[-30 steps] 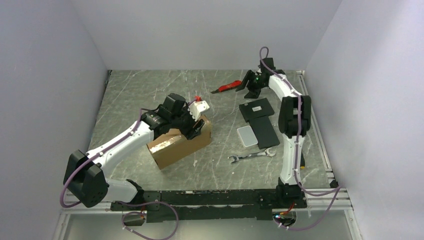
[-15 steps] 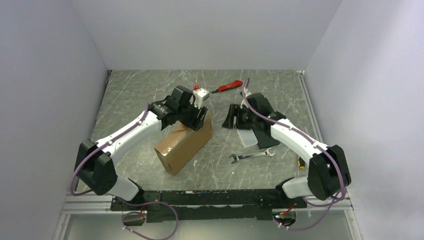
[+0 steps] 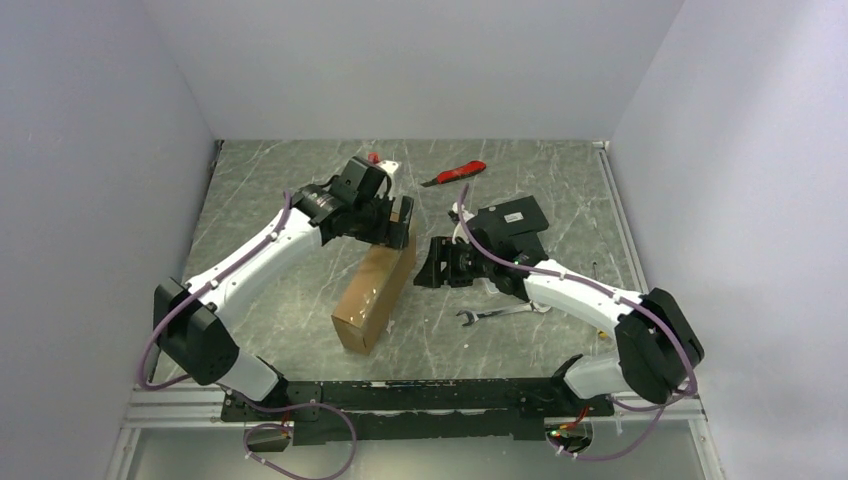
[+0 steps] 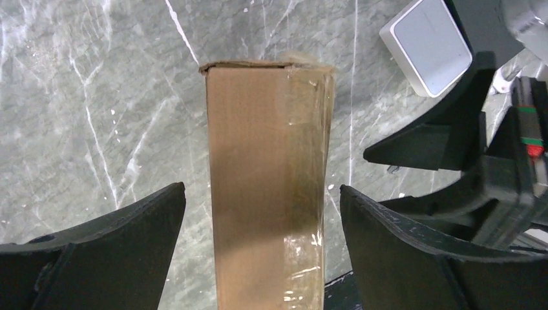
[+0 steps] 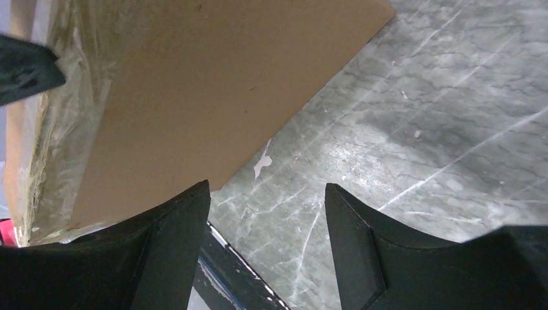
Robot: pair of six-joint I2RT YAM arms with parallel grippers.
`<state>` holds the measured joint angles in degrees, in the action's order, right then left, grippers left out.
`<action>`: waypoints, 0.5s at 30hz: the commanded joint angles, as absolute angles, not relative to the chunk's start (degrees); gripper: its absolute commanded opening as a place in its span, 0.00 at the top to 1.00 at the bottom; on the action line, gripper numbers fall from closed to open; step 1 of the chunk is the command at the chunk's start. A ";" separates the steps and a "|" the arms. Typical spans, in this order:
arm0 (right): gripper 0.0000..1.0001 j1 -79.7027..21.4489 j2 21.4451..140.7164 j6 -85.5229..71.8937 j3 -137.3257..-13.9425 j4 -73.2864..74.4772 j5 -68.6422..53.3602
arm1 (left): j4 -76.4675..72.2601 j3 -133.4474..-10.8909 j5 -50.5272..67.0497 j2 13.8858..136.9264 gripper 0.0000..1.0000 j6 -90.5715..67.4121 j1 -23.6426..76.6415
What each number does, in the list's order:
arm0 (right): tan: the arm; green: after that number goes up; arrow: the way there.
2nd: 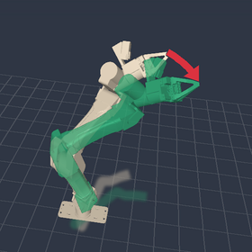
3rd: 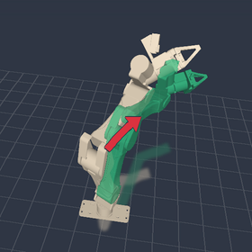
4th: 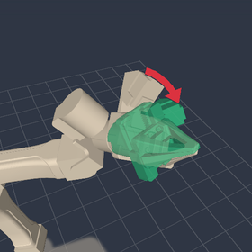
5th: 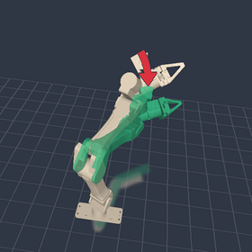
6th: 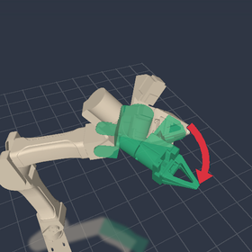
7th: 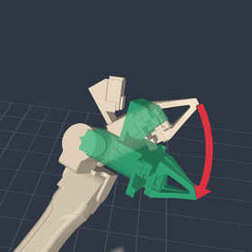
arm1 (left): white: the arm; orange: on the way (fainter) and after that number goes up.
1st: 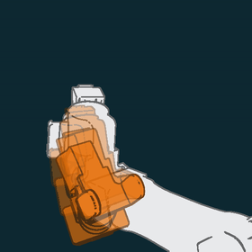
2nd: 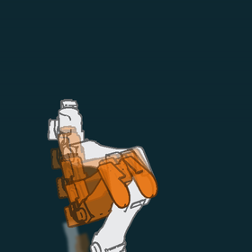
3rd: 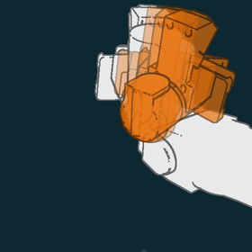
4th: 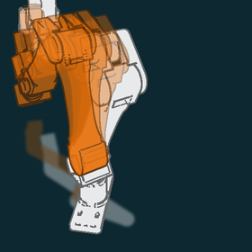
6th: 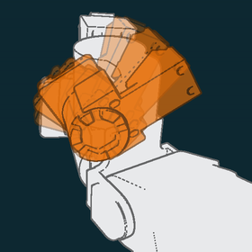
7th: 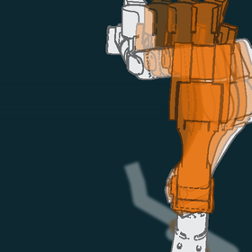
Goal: Unpack the express box
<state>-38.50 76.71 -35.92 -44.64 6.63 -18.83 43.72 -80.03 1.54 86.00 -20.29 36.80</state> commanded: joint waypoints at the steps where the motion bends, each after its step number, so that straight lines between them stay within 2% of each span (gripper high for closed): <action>1: 0.32 -39.71 78.49 -39.36 -47.08 0.33 -19.98 | 50.40 -82.38 -2.97 83.31 0.08 -20.49 39.32; 6: 0.33 -39.77 79.93 -41.81 -45.78 -3.41 -21.18 | 53.98 -81.43 -10.04 82.07 0.08 -21.16 43.74; 9: 0.34 -39.73 80.98 -42.54 -45.30 -4.54 -22.60 | 54.40 -80.42 -8.17 81.88 0.07 -21.09 43.98; 15: 0.35 -39.88 80.42 -41.72 -45.55 -3.39 -22.35 | 54.52 -79.56 -7.72 81.55 0.16 -21.91 42.55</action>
<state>-39.59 81.47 -41.74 -44.93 -1.06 -21.74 53.67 -79.90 -6.04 83.70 -20.67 43.94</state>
